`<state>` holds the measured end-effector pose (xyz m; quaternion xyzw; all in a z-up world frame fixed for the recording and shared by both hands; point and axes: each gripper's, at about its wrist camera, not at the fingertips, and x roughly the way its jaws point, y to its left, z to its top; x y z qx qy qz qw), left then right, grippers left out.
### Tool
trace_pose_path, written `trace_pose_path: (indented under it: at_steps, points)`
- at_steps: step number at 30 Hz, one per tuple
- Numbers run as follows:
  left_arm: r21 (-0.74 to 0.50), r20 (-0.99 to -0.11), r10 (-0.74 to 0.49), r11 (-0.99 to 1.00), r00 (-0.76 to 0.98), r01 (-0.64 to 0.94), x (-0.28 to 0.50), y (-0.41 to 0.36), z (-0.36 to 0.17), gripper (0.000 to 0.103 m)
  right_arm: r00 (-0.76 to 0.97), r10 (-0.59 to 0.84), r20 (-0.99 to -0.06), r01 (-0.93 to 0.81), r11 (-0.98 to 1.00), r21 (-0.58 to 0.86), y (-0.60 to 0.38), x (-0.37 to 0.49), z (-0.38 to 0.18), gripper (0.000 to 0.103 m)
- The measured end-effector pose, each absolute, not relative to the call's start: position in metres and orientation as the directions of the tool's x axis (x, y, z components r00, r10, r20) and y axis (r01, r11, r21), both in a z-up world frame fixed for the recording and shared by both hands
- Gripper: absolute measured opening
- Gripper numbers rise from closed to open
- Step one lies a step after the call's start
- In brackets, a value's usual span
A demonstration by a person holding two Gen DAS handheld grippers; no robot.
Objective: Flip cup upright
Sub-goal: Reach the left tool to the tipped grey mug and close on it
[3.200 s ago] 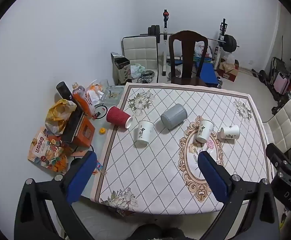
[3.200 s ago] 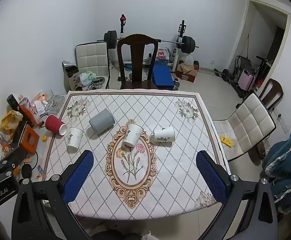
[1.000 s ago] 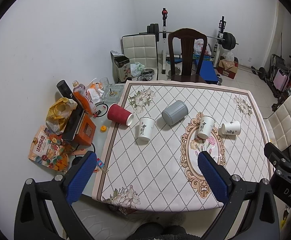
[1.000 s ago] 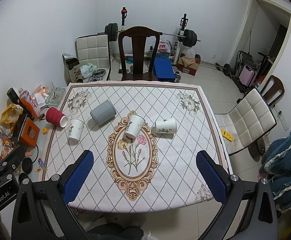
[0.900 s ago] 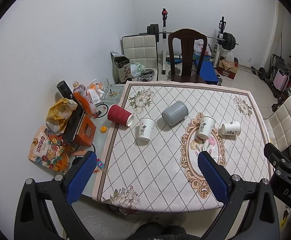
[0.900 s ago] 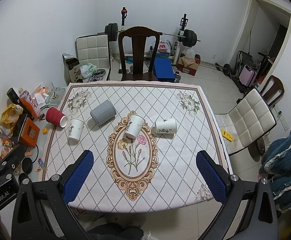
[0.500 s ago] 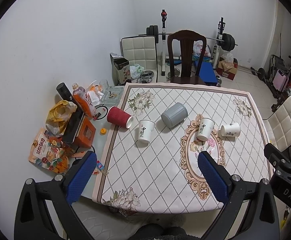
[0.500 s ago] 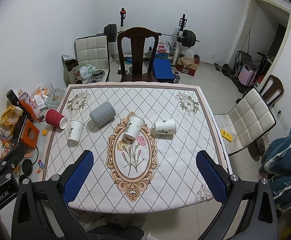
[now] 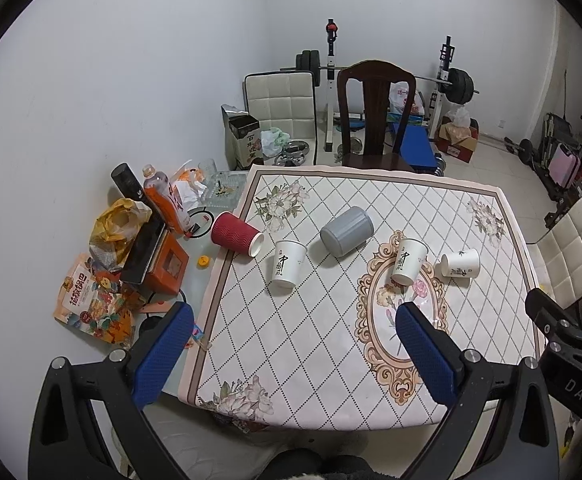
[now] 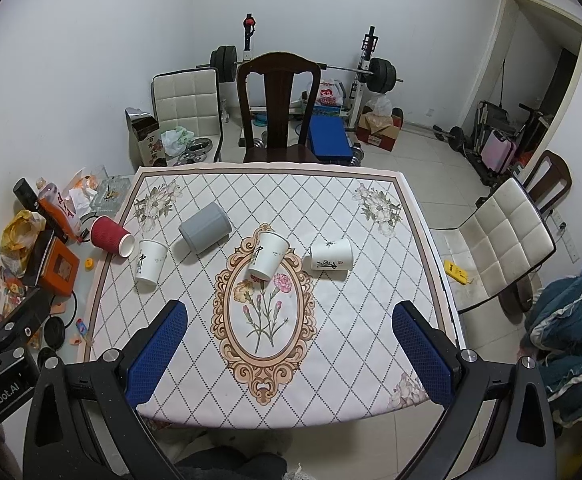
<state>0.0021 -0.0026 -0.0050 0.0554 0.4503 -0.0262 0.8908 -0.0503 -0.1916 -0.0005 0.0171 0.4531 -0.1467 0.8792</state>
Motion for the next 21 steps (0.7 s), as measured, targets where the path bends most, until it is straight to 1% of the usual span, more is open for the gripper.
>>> trace_pose_path:
  at_steps: [5,10,17,21]
  points:
    - [0.097,-0.823,0.056,0.994,0.565,0.042,0.024,-0.010,-0.025,0.103,0.506,-0.228,-0.832,0.262,0.960,-0.103,-0.207,-0.032,-0.020,0.103]
    - [0.127,-0.854,0.101,0.992,0.511,0.017,0.044,-0.018,-0.069,0.103,0.413,-0.211,-0.886,0.259,0.960,-0.108,-0.232,-0.003,-0.076,0.103]
    - [0.178,-0.904,0.137,0.982,0.405,0.067,0.086,-0.035,-0.139,0.103,0.246,-0.203,-0.948,0.311,0.943,-0.121,-0.266,0.037,-0.175,0.103]
    - [0.186,-0.922,0.134,0.976,0.364,0.113,0.114,-0.045,-0.170,0.103,0.166,-0.201,-0.965,0.347,0.928,-0.134,-0.279,0.058,-0.219,0.103]
